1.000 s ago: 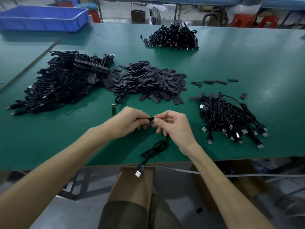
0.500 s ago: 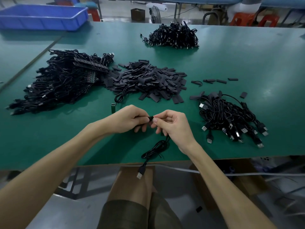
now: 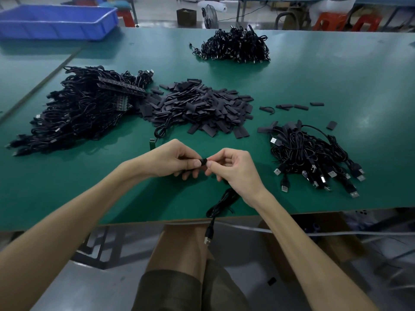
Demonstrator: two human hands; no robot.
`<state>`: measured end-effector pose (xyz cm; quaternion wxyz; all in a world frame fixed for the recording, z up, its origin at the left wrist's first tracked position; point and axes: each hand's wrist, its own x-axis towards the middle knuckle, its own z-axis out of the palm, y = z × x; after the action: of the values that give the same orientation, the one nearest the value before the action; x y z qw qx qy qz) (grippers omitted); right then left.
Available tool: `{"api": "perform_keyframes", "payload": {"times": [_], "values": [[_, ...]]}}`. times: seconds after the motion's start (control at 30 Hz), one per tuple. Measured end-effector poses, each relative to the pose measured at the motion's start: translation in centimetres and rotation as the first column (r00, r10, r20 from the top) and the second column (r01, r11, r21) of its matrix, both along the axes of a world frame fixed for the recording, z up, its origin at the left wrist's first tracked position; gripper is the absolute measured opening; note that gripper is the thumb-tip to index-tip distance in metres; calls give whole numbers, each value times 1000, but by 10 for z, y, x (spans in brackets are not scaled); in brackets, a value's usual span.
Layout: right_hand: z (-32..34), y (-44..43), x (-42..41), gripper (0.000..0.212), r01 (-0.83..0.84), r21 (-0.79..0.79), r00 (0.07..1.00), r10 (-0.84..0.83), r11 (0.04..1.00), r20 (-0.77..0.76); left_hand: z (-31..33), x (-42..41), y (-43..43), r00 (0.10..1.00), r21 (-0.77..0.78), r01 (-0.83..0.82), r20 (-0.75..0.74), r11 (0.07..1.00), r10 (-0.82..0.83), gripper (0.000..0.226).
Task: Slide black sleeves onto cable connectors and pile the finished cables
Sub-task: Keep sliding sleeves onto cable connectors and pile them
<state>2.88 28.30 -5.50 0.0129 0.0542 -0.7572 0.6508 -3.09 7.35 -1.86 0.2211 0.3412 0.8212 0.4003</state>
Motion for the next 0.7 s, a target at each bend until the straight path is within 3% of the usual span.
{"api": "perform_keyframes", "payload": {"times": [0.47, 0.7], "values": [[3, -5, 6, 10, 17, 119, 997, -8, 993, -75, 3, -13, -2, 970, 25, -8, 243, 1000, 2, 15], [4, -6, 7, 11, 21, 132, 995, -9, 991, -97, -4, -10, -6, 968, 138, -68, 250, 988, 32, 15]]}}
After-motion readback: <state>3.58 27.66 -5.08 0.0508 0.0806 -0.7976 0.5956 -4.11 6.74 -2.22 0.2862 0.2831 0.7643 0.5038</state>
